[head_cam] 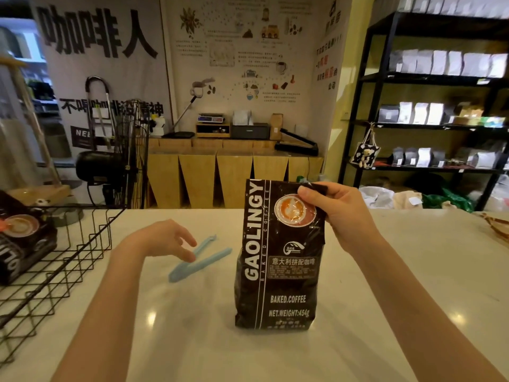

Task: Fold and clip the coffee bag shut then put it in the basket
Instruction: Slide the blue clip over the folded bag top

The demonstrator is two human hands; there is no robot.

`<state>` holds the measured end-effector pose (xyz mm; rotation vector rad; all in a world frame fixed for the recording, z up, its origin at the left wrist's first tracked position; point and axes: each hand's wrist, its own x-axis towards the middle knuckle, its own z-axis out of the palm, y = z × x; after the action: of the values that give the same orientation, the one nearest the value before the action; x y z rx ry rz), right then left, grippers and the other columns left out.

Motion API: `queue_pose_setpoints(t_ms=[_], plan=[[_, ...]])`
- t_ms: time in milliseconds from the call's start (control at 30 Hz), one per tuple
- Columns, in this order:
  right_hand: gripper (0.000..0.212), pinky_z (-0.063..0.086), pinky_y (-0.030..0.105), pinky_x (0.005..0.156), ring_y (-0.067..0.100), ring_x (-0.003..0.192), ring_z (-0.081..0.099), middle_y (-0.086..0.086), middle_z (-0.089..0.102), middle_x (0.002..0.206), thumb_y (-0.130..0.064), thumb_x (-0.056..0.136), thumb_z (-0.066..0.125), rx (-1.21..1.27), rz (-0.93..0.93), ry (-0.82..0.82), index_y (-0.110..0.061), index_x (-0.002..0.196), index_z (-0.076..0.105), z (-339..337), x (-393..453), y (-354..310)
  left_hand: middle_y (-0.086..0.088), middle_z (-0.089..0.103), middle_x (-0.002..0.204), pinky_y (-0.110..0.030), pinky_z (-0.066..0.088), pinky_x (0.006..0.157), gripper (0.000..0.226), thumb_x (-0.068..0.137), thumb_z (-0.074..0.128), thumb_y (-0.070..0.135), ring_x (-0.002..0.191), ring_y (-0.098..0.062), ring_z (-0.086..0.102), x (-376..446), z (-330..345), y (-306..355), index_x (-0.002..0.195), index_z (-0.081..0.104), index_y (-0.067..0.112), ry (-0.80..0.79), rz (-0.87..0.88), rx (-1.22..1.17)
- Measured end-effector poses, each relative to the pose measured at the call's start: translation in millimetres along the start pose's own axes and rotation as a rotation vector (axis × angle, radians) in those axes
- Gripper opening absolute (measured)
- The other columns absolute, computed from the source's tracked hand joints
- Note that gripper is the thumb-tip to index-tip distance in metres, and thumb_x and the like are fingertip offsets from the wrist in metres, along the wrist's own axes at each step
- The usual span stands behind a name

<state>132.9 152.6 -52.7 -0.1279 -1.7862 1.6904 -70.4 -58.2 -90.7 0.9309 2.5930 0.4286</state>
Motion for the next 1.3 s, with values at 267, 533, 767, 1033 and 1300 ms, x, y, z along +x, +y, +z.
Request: queue_pose_setpoints(t_ms=[267, 533, 767, 1033, 1300], plan=[[0.005, 0.054, 0.016, 0.055, 0.009, 0.059, 0.069, -0.005, 0.073, 0.060, -0.012, 0.077, 0.066, -0.022, -0.008, -0.005, -0.015, 0.076, 0.070, -0.4, -0.4, 1.3, -0.003, 0.064, 0.105, -0.028, 0.050, 0.082, 0.036, 0.066, 0.076, 0.024, 0.092, -0.018, 0.058, 35.7, 42.6, -8.9, 0.100, 0.069, 0.017, 0.085, -0.172, 0.148], [0.004, 0.054, 0.017, 0.056, 0.011, 0.061, 0.069, -0.004, 0.073, 0.062, -0.014, 0.077, 0.066, -0.019, 0.004, -0.001, -0.014, 0.077, 0.070, -2.4, -0.5, 2.4, -0.001, 0.065, 0.094, -0.022, 0.045, 0.071, 0.022, 0.084, 0.058, 0.017, 0.085, -0.016, 0.057, 27.5, 25.4, -0.7, 0.104, 0.065, 0.011, 0.210, 0.036, 0.025], [0.005, 0.053, 0.016, 0.054, 0.010, 0.059, 0.069, -0.004, 0.073, 0.060, -0.014, 0.078, 0.065, -0.023, 0.009, -0.004, -0.015, 0.075, 0.069, -3.7, 0.1, 3.3, 0.000, 0.066, 0.099, -0.027, 0.056, 0.071, 0.018, 0.087, 0.051, 0.015, 0.090, -0.014, 0.066, -33.3, -24.9, 18.0, 0.102, 0.060, 0.015, 0.303, 0.341, -0.643], [0.006, 0.055, 0.016, 0.055, 0.009, 0.058, 0.069, -0.004, 0.072, 0.059, -0.012, 0.077, 0.065, -0.010, 0.013, 0.006, -0.016, 0.074, 0.069, -3.0, -0.2, 1.8, 0.016, 0.072, 0.083, -0.015, 0.054, 0.065, 0.022, 0.072, 0.059, 0.031, 0.082, -0.002, 0.067, -65.3, -30.7, 59.4, 0.091, 0.071, 0.029, 0.299, 0.630, -0.708], [0.007, 0.057, 0.018, 0.059, 0.011, 0.063, 0.070, -0.004, 0.074, 0.064, -0.013, 0.077, 0.065, -0.002, 0.024, -0.005, -0.019, 0.078, 0.070, -5.6, -0.7, 2.4, 0.009, 0.070, 0.089, -0.018, 0.054, 0.076, 0.022, 0.080, 0.060, 0.012, 0.088, -0.004, 0.064, -51.3, -15.2, 80.9, 0.088, 0.067, 0.031, 0.454, 0.681, -0.630]])
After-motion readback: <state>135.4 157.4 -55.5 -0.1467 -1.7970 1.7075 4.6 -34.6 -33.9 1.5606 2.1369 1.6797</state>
